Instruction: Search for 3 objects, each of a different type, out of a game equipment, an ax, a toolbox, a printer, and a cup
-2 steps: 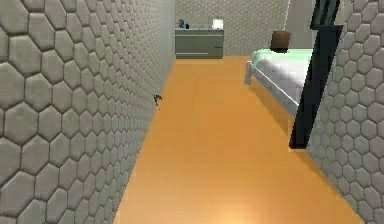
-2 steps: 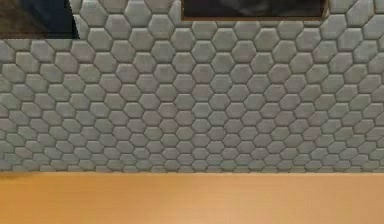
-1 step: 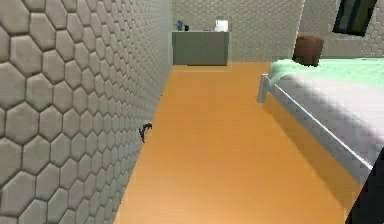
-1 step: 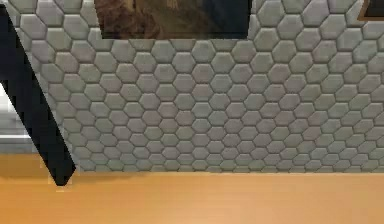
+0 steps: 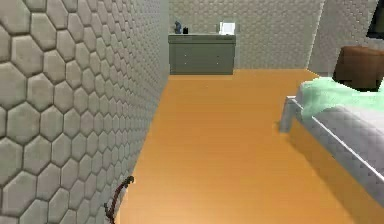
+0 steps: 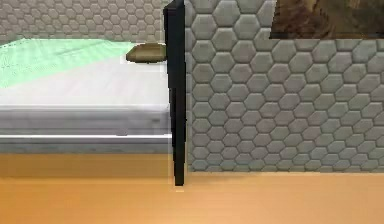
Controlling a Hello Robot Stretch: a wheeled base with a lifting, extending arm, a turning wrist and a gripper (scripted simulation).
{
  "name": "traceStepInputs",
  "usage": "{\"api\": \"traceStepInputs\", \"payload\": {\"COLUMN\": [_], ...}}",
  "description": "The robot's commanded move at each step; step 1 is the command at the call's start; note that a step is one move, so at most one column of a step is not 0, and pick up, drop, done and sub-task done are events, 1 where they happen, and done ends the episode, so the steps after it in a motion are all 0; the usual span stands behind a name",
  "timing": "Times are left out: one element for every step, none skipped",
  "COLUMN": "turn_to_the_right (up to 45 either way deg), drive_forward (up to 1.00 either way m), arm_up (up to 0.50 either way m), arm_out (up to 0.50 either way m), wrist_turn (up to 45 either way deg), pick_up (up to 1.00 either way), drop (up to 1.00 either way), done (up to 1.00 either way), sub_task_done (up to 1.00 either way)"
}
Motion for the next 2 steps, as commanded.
{"api": "traceStepInputs", "payload": {"turn_to_the_right": [0.0, 0.0], "drive_forward": [1.0, 1.0], "arm_up": [0.0, 0.0], "arm_out": [0.0, 0.0], "wrist_turn": [0.0, 0.0], "pick_up": [0.0, 0.0], "drop": [0.0, 0.0], "done": [0.0, 0.0], "sub_task_done": [0.0, 0.0]}}
